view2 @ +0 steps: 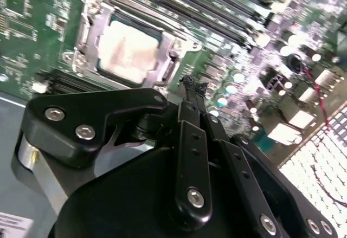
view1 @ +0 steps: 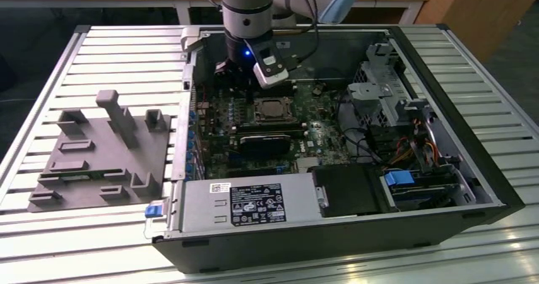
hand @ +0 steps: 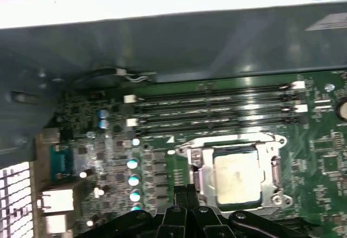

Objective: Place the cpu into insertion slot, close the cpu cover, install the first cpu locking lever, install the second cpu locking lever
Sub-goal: 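Install the first cpu locking lever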

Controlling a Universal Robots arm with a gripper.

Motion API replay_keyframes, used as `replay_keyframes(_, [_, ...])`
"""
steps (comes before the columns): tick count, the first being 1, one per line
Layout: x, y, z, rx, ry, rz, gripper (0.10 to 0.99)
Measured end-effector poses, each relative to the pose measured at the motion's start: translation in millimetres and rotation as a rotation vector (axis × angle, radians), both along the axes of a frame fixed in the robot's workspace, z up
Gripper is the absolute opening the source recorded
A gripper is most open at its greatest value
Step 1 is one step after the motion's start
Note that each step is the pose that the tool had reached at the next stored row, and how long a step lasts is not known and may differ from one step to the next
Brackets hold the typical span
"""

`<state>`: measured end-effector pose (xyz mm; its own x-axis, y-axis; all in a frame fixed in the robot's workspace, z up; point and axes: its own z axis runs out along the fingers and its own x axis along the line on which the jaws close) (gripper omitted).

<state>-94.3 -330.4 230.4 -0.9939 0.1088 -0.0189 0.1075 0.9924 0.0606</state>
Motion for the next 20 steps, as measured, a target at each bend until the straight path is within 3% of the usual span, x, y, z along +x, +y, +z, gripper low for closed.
replay_keyframes(3, [-6.7, 0.0, 0.0, 0.001, -0.0007, 0.000, 0.102])
replay_keyframes(6, [-7.5, 0.0, 1.4, 0.003, -0.0008, 0.000, 0.102])
replay_keyframes(16, [-7.6, 0.0, 17.1, 0.009, -0.0024, 0.000, 0.102])
replay_keyframes(18, [-7.8, 0.0, 17.3, 0.018, -0.0028, 0.000, 0.102])
replay_keyframes(20, [-9.0, 0.0, 17.4, 0.041, -0.0030, 0.000, 0.102])
